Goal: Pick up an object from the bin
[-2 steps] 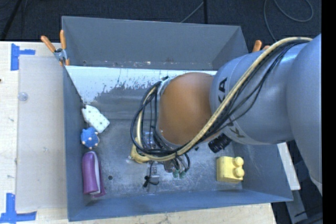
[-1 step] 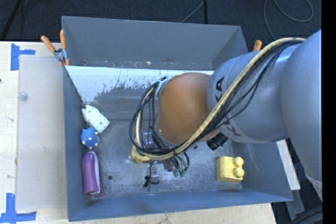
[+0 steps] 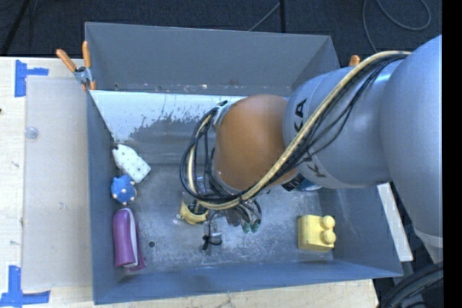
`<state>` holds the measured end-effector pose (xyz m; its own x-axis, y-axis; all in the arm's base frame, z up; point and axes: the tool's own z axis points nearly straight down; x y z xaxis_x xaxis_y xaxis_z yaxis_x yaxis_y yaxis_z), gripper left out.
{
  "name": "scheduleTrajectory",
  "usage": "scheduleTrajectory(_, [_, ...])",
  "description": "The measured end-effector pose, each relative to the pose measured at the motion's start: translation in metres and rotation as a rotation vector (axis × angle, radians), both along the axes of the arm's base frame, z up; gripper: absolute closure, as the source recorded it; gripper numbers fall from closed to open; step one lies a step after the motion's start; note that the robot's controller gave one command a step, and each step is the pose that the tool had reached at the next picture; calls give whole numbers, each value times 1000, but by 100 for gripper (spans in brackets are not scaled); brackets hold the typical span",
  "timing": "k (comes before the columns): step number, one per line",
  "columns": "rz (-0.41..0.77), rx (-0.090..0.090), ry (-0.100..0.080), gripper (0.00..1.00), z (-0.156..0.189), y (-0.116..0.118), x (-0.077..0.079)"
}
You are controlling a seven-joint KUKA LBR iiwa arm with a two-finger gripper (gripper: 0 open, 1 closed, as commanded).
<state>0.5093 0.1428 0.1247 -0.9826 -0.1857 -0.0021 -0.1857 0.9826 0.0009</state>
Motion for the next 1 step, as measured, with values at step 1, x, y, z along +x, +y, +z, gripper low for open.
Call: scheduleTrajectory(1, [58,-1,5,0,-30,-16,22])
